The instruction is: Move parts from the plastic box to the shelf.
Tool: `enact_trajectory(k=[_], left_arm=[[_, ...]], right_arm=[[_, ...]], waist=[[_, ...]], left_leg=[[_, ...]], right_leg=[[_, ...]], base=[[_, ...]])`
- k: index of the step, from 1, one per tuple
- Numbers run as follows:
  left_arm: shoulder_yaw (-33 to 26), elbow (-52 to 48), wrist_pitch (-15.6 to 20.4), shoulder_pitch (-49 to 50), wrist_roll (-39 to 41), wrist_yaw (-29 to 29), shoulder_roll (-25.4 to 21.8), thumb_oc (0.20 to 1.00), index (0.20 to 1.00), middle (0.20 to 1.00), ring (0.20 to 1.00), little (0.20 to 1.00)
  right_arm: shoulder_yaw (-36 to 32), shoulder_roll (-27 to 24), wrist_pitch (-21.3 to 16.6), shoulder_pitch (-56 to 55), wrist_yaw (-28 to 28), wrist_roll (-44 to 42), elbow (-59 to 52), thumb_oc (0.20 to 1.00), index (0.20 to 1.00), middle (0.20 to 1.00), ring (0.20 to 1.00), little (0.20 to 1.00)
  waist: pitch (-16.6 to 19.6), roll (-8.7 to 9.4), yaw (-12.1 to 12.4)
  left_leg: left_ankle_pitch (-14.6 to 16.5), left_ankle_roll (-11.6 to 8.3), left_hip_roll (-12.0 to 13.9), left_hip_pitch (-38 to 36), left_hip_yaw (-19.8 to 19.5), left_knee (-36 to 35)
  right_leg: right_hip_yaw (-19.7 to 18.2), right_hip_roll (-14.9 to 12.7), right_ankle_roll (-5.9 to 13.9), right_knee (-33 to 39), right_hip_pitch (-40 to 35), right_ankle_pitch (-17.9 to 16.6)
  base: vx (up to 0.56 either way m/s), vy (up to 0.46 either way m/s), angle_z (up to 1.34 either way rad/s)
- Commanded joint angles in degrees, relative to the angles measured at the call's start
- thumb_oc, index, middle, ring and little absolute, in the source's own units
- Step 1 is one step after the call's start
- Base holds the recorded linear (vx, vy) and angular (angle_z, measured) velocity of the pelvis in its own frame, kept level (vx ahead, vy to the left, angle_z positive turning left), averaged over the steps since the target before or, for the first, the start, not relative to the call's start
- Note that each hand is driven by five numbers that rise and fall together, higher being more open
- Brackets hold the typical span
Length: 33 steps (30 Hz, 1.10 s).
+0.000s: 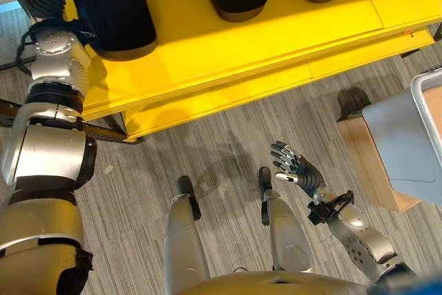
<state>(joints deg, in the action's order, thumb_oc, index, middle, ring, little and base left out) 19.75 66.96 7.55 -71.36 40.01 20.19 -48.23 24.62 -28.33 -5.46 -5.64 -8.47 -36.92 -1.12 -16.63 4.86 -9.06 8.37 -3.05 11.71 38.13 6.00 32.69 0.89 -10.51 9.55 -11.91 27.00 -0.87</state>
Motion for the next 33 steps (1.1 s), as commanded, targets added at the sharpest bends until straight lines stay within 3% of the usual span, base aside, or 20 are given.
enact_trajectory(k=[1,6,8,14,18,23,28,30,33], left_arm=[[1.01,1.98,2.37,-4.90,-3.08,-0.52,-4.65,1.000,1.000,1.000,1.000,1.000],[2.33,0.75,2.80,-5.30,-4.45,-0.72,-5.69,1.000,1.000,1.000,1.000,1.000],[2.75,-0.11,3.26,-5.15,-4.91,-0.86,-6.23,1.000,1.000,1.000,1.000,1.000],[3.02,-7.66,5.61,-2.32,-5.13,-0.75,-6.18,1.000,1.000,1.000,1.000,1.000],[0.15,-22.26,8.97,6.99,-5.04,-0.36,-5.19,1.000,1.000,1.000,1.000,1.000],[-4.12,-36.88,10.60,17.36,-10.26,0.74,-4.74,1.000,1.000,1.000,1.000,1.000],[-12.10,-54.03,8.91,34.24,-25.95,2.05,-0.04,1.000,1.000,1.000,1.000,1.000],[-13.49,-57.98,7.77,38.78,-33.96,2.59,2.24,1.000,1.000,1.000,1.000,1.000],[-13.64,-63.17,7.41,43.51,-38.48,1.11,5.43,1.000,1.000,1.000,1.000,1.000]], right_arm=[[-2.79,-3.56,-2.32,-2.01,-1.11,-1.35,-3.45,1.000,1.000,1.000,1.000,1.000],[-3.50,-4.07,-2.47,-2.39,-1.43,-1.37,-3.78,1.000,1.000,1.000,1.000,1.000],[-3.76,-4.18,-2.47,-2.45,-1.71,-1.49,-3.80,1.000,1.000,1.000,1.000,1.000],[-3.99,-4.01,-2.40,-2.50,-2.06,-1.33,-3.31,1.000,1.000,1.000,1.000,1.000],[-4.10,-3.38,-2.70,-2.82,-2.23,-0.76,-3.11,1.000,1.000,1.000,1.000,1.000],[-4.76,-3.19,-2.94,-3.39,-2.17,0.38,-2.97,1.000,1.000,1.000,1.000,1.000],[-6.42,-2.68,-3.03,-3.79,-2.12,2.23,-2.78,1.000,1.000,1.000,1.000,1.000],[-7.08,-2.34,-3.18,-3.75,-1.92,2.84,-2.77,1.000,1.000,1.000,1.000,1.000],[-7.63,-2.27,-3.23,-3.23,-1.62,3.11,-2.95,1.000,1.000,1.000,1.000,1.000]], waist=[[2.41,-0.44,0.34],[2.54,-0.79,0.54],[2.51,-0.81,0.60],[2.47,-1.22,1.36],[1.65,-1.50,2.44],[0.99,-1.45,3.29],[0.15,-1.04,4.24],[0.02,-0.96,4.42],[-0.08,-1.03,4.66]], left_leg=[[3.14,-1.78,1.28,-0.05,-2.69,2.85],[2.77,-1.80,1.03,-0.45,-2.86,2.33],[0.98,-1.42,0.65,-0.25,-2.66,1.58],[0.53,-1.60,0.35,-1.76,-2.62,0.58],[-0.03,-1.73,-0.12,-3.73,-2.88,-0.54],[-0.92,-2.07,-0.52,-5.67,-3.18,-2.18],[-1.38,-2.41,-0.64,-7.79,-3.48,-3.69],[-1.52,-2.48,-0.71,-8.69,-3.49,-4.16],[-2.03,-2.48,-0.85,-9.38,-3.86,-4.77]], right_leg=[[-0.14,-3.57,2.88,-2.85,-2.79,3.07],[0.18,-3.90,2.92,-3.22,-2.84,3.20],[0.28,-4.16,2.69,-3.09,-2.45,2.14],[0.72,-4.46,2.59,-3.18,-3.87,2.40],[1.26,-4.81,2.22,-3.38,-5.66,2.83],[1.69,-4.84,1.70,-3.29,-7.33,3.17],[2.06,-4.84,1.06,-3.34,-9.25,3.89],[2.04,-4.90,0.96,-3.57,-9.86,4.15],[1.96,-4.97,0.73,-3.85,-10.27,4.26]], base=[[0.00,0.000,0.00],[-0.02,-0.003,0.02],[-0.07,-0.014,0.08],[0.00,-0.009,0.04],[0.00,-0.027,0.05],[-0.01,-0.028,0.11],[0.00,-0.012,0.04],[0.00,-0.019,0.05],[-0.01,-0.015,0.03]])
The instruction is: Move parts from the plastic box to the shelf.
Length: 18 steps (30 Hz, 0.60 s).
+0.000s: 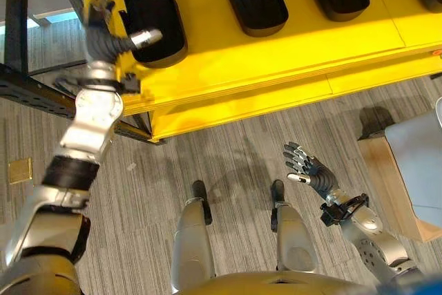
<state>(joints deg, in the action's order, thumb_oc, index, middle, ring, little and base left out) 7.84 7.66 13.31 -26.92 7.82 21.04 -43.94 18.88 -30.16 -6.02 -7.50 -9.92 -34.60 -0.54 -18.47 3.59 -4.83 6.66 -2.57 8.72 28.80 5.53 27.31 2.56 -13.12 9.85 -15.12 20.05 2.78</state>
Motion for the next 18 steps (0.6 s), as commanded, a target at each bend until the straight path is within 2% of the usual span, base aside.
enact_trajectory(k=[1,2,7,13,18], left_arm=[[-1.85,-5.37,1.19,0.50,-8.04,-0.72,1.35,1.000,1.000,1.000,1.000,1.000],[-0.86,-6.86,0.94,2.32,-10.56,-1.15,3.15,1.000,1.000,1.000,1.000,1.000],[0.48,-9.76,-0.11,5.08,-16.89,-2.92,3.81,1.000,1.000,1.000,1.000,1.000],[4.34,-7.49,-1.44,4.83,-24.68,-3.91,3.73,1.000,1.000,1.000,1.000,1.000],[6.46,-3.95,-2.56,4.52,-27.93,-4.18,4.40,1.000,1.000,1.000,1.000,1.000]], right_arm=[[-2.21,-0.42,-2.59,-1.50,-0.16,0.86,-3.67,1.000,1.000,1.000,1.000,1.000],[-2.15,-0.51,-2.50,-1.24,-0.07,1.20,-4.03,1.000,1.000,1.000,1.000,1.000],[-2.64,-0.81,-2.39,-1.42,0.20,1.43,-4.66,1.000,1.000,1.000,1.000,1.000],[-2.81,-1.39,-2.58,-1.33,0.80,1.97,-5.28,1.000,1.000,1.000,1.000,1.000],[-2.78,-1.48,-2.52,-1.65,0.96,1.68,-5.43,1.000,1.000,1.000,1.000,1.000]], waist=[[1.76,0.21,0.57],[1.71,0.29,0.73],[1.58,0.33,0.90],[1.08,0.56,0.75],[0.68,0.71,0.57]], left_leg=[[-0.40,-2.93,2.17,-0.52,-3.51,0.26],[-0.54,-2.97,2.11,-0.75,-3.63,0.09],[-0.71,-2.99,2.14,-1.17,-3.71,-0.13],[-1.01,-2.94,2.16,-1.32,-3.56,-0.50],[-1.22,-2.81,2.40,-0.93,-3.46,-0.48]], right_leg=[[0.28,-2.34,0.34,-0.78,-3.56,0.79],[0.46,-2.38,0.23,-0.94,-3.83,0.93],[0.60,-2.31,0.07,-1.44,-4.10,1.33],[0.26,-2.14,0.11,-1.83,-3.62,1.31],[-0.09,-1.99,0.14,-2.41,-2.65,1.32]], base=[[0.00,0.000,0.00],[0.00,-0.039,0.05],[-0.01,-0.020,0.04],[-0.01,-0.001,0.01],[-0.01,0.000,0.00]])
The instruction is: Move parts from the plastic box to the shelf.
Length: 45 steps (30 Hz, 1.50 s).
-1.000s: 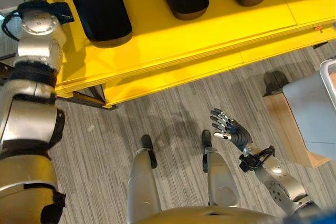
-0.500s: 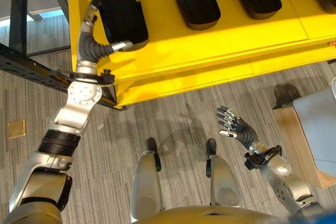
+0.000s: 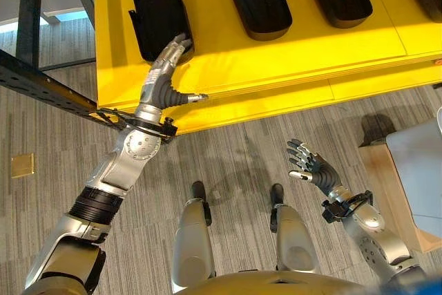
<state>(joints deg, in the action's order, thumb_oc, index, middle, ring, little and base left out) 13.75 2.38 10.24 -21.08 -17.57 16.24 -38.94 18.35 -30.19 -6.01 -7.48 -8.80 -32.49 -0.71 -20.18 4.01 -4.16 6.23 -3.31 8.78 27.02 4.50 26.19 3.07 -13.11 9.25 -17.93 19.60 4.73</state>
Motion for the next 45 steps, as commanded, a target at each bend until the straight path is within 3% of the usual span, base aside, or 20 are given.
enact_trajectory(k=[1,12,28,45], left_arm=[[0.75,1.93,0.02,-1.38,-3.47,0.61,-0.68,1.000,1.000,1.000,1.000,1.000],[1.40,9.44,-2.87,0.58,-8.86,0.33,-1.00,1.000,1.000,1.000,1.000,1.000],[-0.41,16.62,-4.58,1.78,-7.62,1.02,-0.61,1.000,1.000,1.000,1.000,1.000],[2.34,28.57,-7.00,-10.62,-2.59,3.01,-0.27,1.000,1.000,1.000,1.000,1.000]], right_arm=[[-2.16,-1.55,-2.50,-1.60,-0.21,-0.53,-5.48,1.000,1.000,1.000,1.000,1.000],[-2.95,-2.37,-2.38,-1.92,0.03,-0.92,-5.82,1.000,1.000,1.000,1.000,1.000],[-3.49,-3.04,-2.25,-2.56,-0.26,-1.44,-6.04,1.000,1.000,1.000,1.000,1.000],[-3.30,-3.87,-1.65,-3.79,-1.03,-1.98,-6.63,1.000,1.000,1.000,1.000,1.000]], waist=[[2.33,0.35,-0.15],[1.54,0.69,-0.17],[1.00,0.54,-0.13],[1.64,0.74,-1.77]], left_leg=[[-0.79,-2.07,2.36,0.90,-2.43,0.59],[-0.75,-1.93,2.62,1.76,-2.37,1.17],[-0.44,-2.02,2.82,2.19,-2.32,2.01],[-0.24,-2.04,2.94,3.17,-1.94,2.84]], right_leg=[[-0.70,-1.95,0.76,0.42,-2.13,-0.62],[-1.31,-1.70,0.63,-1.06,-0.47,-0.23],[-1.83,-1.62,0.47,-2.56,0.52,0.24],[-2.62,-1.30,0.61,-3.97,2.45,0.36]], base=[[0.00,0.000,0.00],[0.00,0.002,-0.03],[0.00,0.000,0.00],[0.00,0.003,-0.01]])
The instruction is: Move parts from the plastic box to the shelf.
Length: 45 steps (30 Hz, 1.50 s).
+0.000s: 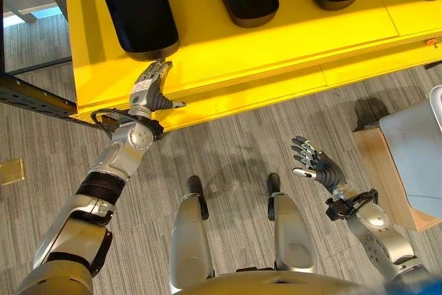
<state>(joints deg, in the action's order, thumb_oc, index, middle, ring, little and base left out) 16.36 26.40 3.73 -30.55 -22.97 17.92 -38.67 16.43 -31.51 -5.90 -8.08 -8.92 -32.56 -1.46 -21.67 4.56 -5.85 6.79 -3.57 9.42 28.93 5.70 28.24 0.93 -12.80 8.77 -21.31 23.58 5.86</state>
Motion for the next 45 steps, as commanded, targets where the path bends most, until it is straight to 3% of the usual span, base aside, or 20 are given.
enact_trajectory(k=[1,21,45], left_arm=[[0.20,5.81,-0.74,-2.31,2.98,1.44,-0.77,1.000,1.000,1.000,1.000,1.000],[2.78,16.00,-1.71,-9.80,6.49,1.39,-2.96,1.000,1.000,1.000,1.000,1.000],[4.54,18.49,-1.26,-14.78,7.50,1.63,-5.68,1.000,1.000,1.000,1.000,1.000]], right_arm=[[-1.56,-2.65,-1.81,-3.52,-0.98,-1.93,-5.80,1.000,1.000,1.000,1.000,1.000],[-1.54,-3.65,-1.78,-5.00,-2.08,-2.59,-5.83,1.000,1.000,1.000,1.000,1.000],[-1.75,-4.30,-1.68,-6.48,-3.18,-3.68,-5.93,1.000,1.000,1.000,1.000,1.000]], waist=[[3.11,0.28,-0.23],[3.21,0.74,-0.87],[4.00,0.84,-1.36]], left_leg=[[-0.80,-1.79,2.34,1.51,-3.14,1.10],[-0.67,-1.92,2.69,2.62,-3.22,2.04],[-1.01,-2.26,2.82,2.64,-2.85,1.77]], right_leg=[[-0.45,-1.65,1.14,-0.73,-1.34,-0.79],[-0.82,-1.60,1.38,-1.67,0.16,-0.88],[-0.92,-1.55,1.52,-1.86,0.55,-1.17]], base=[[0.00,0.000,0.00],[0.00,0.001,0.00],[0.00,0.000,0.00]])
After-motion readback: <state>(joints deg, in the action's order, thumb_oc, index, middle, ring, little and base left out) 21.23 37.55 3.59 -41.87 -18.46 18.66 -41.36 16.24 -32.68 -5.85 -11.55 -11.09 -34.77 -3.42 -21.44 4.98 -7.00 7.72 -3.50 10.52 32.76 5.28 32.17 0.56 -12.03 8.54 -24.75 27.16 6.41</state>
